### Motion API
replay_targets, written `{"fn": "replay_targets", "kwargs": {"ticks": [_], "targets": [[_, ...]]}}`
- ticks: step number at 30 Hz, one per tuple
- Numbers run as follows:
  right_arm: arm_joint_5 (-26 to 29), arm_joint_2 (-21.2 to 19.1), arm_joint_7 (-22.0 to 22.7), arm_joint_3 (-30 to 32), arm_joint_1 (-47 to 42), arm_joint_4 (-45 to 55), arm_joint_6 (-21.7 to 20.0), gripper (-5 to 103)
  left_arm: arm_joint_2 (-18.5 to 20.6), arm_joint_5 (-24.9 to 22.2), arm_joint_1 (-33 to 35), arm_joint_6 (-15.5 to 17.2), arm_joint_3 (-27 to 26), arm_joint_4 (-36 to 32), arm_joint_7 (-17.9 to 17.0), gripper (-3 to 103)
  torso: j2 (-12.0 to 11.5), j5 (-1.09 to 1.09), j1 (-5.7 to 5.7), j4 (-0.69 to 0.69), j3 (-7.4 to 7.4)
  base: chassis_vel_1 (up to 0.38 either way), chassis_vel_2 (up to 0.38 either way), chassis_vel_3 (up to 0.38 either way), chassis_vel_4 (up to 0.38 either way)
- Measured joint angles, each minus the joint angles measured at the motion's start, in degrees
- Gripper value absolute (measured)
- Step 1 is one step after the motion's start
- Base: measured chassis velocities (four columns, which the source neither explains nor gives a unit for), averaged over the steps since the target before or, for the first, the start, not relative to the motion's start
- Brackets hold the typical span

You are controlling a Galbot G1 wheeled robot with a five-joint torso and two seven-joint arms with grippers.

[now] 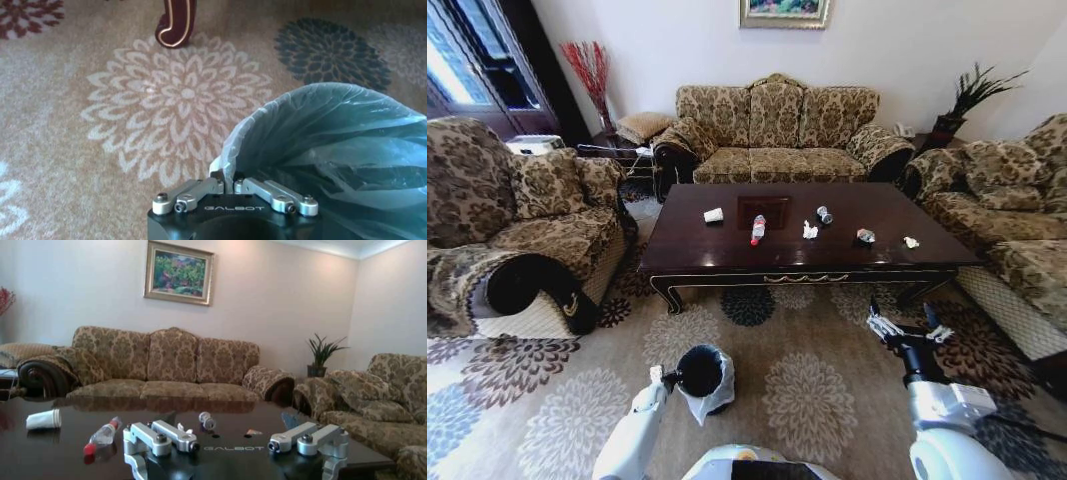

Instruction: Move to the front of the table and place the trash on the table into the trash bin.

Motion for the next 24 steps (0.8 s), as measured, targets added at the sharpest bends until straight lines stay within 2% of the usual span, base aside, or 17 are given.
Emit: {"fn": "replay_targets", "kwargs": {"ticks": [4,6,7,8,9,11,14,18,19,23,24], "targets": [[0.0,0.4,0.1,0.1,0.0,0.0,0.0,100,0.4,-0.3,1.8,0.3,0.0,-3.6,-1.8,2,0.0,-0.02,0.00,-0.03,0.00,0.000,0.000,0.000,0.000],[0.1,0.4,0.2,0.1,0.2,0.0,0.0,100,1.8,-1.7,5.3,1.7,-0.2,-10.9,-3.5,2,0.0,0.02,0.00,0.01,0.00,0.000,0.000,0.000,0.000],[0.1,0.4,0.2,0.1,0.2,0.0,0.0,100,1.8,-1.7,5.3,1.7,-0.2,-10.9,-3.5,2,0.0,0.02,0.00,0.01,0.00,0.000,0.000,0.000,0.000],[0.3,0.4,0.2,0.1,0.4,-0.1,-0.1,100,2.8,-2.1,8.6,2.2,-1.0,-17.5,-3.8,2,0.0,0.01,0.00,-0.01,0.00,0.000,0.000,0.000,0.000],[0.4,0.3,0.2,0.1,0.6,-0.1,-0.2,100,3.1,-1.9,10.0,2.1,-1.4,-20.1,-3.8,2,0.0,-0.01,0.00,0.00,0.00,0.000,0.000,0.000,0.000],[0.5,-0.4,0.3,0.0,1.6,-0.3,-1.3,100,4.5,-0.9,15.2,1.5,-3.2,-30.3,-4.2,2,0.0,0.01,0.00,-0.01,0.00,0.000,0.000,0.000,0.000],[0.7,-0.9,0.3,0.0,2.0,-0.3,-1.8,100,5.1,-0.8,17.2,1.4,-4.0,-34.1,-4.3,2,0.0,0.04,-0.01,0.02,-0.01,0.000,0.000,0.000,0.000],[1.6,-2.8,0.4,-0.3,4.1,-0.3,-4.0,100,5.8,-2.0,23.7,2.2,-9.0,-50.1,-4.6,2,0.0,0.00,-0.01,-0.01,-0.01,0.000,0.000,0.000,0.000],[1.6,-2.8,0.4,-0.3,4.1,-0.3,-4.0,100,5.8,-2.0,23.7,2.2,-9.0,-50.1,-4.6,2,0.0,0.00,-0.01,-0.01,-0.01,0.000,0.000,0.000,0.000],[2.5,-2.8,-0.2,-1.4,4.4,0.5,-4.4,100,5.5,-3.6,25.7,4.7,-14.4,-63.4,-4.7,2,0.0,0.01,-0.01,-0.01,-0.01,0.000,0.000,0.000,0.000],[2.5,-2.8,-0.2,-1.4,4.4,0.5,-4.4,100,5.5,-3.6,25.7,4.7,-14.4,-63.4,-4.7,2,0.0,0.01,-0.01,-0.01,-0.01,0.000,0.000,0.000,0.000]]}}
